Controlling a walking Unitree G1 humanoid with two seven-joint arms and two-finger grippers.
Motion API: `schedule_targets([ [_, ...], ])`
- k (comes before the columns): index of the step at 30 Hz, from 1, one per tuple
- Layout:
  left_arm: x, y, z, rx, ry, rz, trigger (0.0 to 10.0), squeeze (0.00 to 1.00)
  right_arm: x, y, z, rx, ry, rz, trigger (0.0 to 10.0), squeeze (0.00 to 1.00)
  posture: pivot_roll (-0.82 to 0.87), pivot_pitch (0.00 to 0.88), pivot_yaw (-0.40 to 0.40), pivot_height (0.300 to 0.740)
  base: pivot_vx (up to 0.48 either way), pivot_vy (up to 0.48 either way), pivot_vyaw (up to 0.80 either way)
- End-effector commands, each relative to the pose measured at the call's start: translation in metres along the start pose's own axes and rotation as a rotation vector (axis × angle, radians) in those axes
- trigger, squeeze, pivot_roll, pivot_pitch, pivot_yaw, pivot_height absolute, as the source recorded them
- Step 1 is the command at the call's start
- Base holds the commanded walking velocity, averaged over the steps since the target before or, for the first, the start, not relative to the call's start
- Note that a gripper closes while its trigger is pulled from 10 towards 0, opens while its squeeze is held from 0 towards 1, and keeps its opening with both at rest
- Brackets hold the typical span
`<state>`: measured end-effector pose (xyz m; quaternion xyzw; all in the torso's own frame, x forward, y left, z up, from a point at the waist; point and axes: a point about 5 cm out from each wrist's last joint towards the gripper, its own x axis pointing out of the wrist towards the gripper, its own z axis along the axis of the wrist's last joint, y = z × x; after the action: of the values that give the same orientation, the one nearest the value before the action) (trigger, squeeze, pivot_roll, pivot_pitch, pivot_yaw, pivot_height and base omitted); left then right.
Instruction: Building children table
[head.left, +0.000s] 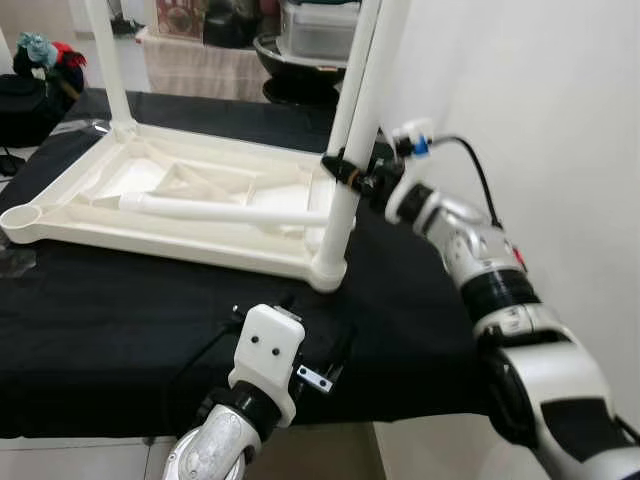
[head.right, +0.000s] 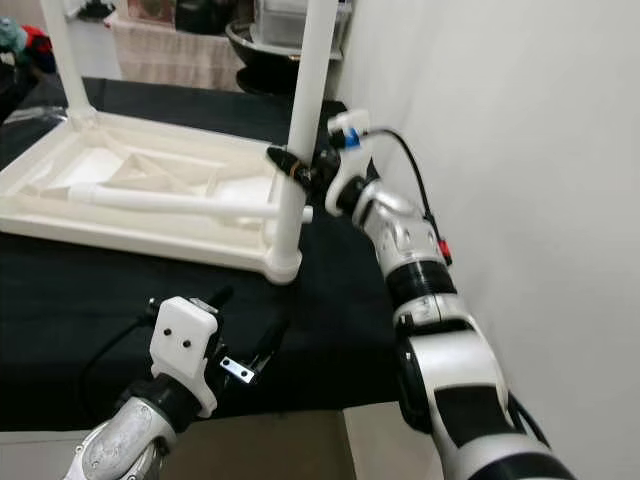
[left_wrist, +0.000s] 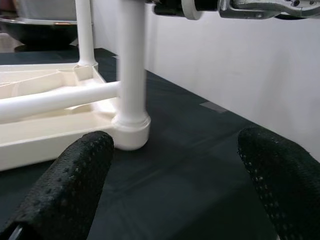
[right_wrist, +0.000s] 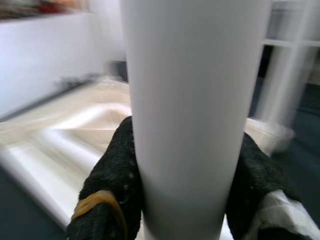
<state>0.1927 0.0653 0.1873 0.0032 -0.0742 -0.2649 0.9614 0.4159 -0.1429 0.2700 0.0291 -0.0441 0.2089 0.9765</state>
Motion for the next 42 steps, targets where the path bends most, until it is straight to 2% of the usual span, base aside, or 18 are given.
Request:
schedule_targets([
  [1,0.001,-0.002,-0.001,0.005,0.007,-0.010,10.0,0.00,-0.011,-0.027,-0.015,-0.056,0.096,-0.211,0.0,0.00,0.07,0.122,-0.155,0.740,0.000,0.000,0.00],
  [2,0.001,-0.002,-0.001,0.005,0.007,-0.010,10.0,0.00,-0.011,-0.027,-0.015,-0.056,0.096,-0.211,0.0,0.00,0.07,0.122,-0.155,0.740,0.000,0.000,0.00],
  [3,0.001,-0.003,-0.001,0.005,0.005,-0.015,10.0,0.00,-0.019,-0.045,-0.022,-0.094,0.174,-0.404,0.0,0.00,0.07,0.122,-0.155,0.740,0.000,0.000,0.00],
  [8,0.002,-0.002,-0.001,0.006,0.004,-0.014,10.0,0.00,-0.025,-0.050,-0.029,-0.086,0.217,-0.549,0.0,0.00,0.07,0.122,-0.154,0.740,0.000,0.000,0.00],
  [9,0.002,-0.002,-0.001,0.005,0.002,-0.014,10.0,0.00,-0.024,-0.046,-0.033,-0.062,0.231,-0.567,10.0,0.00,0.07,0.121,-0.155,0.740,0.000,0.000,0.00],
  [14,0.002,-0.003,0.000,0.001,0.001,-0.016,10.0,0.00,-0.008,-0.021,-0.029,0.068,0.125,-0.488,10.0,0.00,0.07,0.122,-0.155,0.740,0.000,0.000,0.00],
  [15,0.002,-0.003,0.000,0.002,0.001,-0.016,10.0,0.00,-0.003,-0.013,-0.022,0.120,0.062,-0.413,10.0,1.00,0.07,0.121,-0.154,0.740,0.000,0.000,0.00],
  [19,0.002,-0.002,-0.001,0.004,0.003,-0.013,10.0,0.00,0.009,0.012,-0.003,0.233,-0.039,-0.129,10.0,0.93,0.07,0.120,-0.158,0.740,0.000,0.000,0.00],
  [20,0.001,-0.002,-0.001,0.004,0.003,-0.013,10.0,0.00,0.009,0.031,0.011,0.276,-0.075,0.157,10.0,0.00,0.07,0.117,-0.157,0.740,0.000,0.000,0.00],
  [21,0.001,-0.002,-0.001,0.003,0.004,-0.013,10.0,0.00,0.005,0.041,0.016,0.262,-0.086,0.325,10.0,0.00,0.07,0.116,-0.154,0.740,0.000,0.000,0.00],
  [24,0.001,-0.002,-0.001,0.003,0.004,-0.014,10.0,0.00,0.000,0.047,0.018,0.250,-0.086,0.419,10.0,0.00,0.07,0.116,-0.154,0.740,0.000,0.000,0.00],
  [26,0.001,-0.003,-0.001,0.002,0.004,-0.015,10.0,0.00,-0.024,0.060,0.020,0.141,-0.096,0.722,10.0,0.00,0.07,0.112,-0.156,0.740,0.000,0.000,0.00],
  [27,0.001,-0.003,-0.001,0.002,0.004,-0.015,10.0,0.00,-0.024,0.060,0.020,0.141,-0.096,0.722,10.0,0.00,0.07,0.112,-0.156,0.740,0.000,0.000,0.00],
  [28,0.002,-0.003,-0.001,0.002,0.003,-0.015,10.0,0.00,-0.038,0.063,0.015,0.094,-0.078,0.865,10.0,0.00,0.07,0.110,-0.157,0.740,0.000,0.000,0.00],
  [37,0.002,-0.004,-0.002,0.001,0.002,-0.013,10.0,0.00,-0.061,0.065,-0.001,0.123,-0.008,1.124,10.0,0.00,0.08,0.100,-0.161,0.740,0.000,0.000,0.00],
  [38,0.001,-0.004,-0.001,0.002,0.002,-0.013,10.0,0.00,-0.060,0.067,-0.005,0.098,0.003,1.119,9.2,0.00,0.08,0.099,-0.161,0.740,0.000,0.000,0.00],
  [39,0.001,-0.004,-0.001,0.003,0.001,-0.012,10.0,0.00,-0.054,0.066,-0.010,0.082,0.016,1.060,0.0,0.00,0.08,0.097,-0.161,0.740,0.000,0.000,0.00],
  [42,0.001,-0.003,-0.001,0.003,0.001,-0.011,10.0,0.00,-0.051,0.066,-0.013,0.072,0.028,1.024,0.0,0.00,0.08,0.097,-0.161,0.740,0.000,0.000,0.00],
])
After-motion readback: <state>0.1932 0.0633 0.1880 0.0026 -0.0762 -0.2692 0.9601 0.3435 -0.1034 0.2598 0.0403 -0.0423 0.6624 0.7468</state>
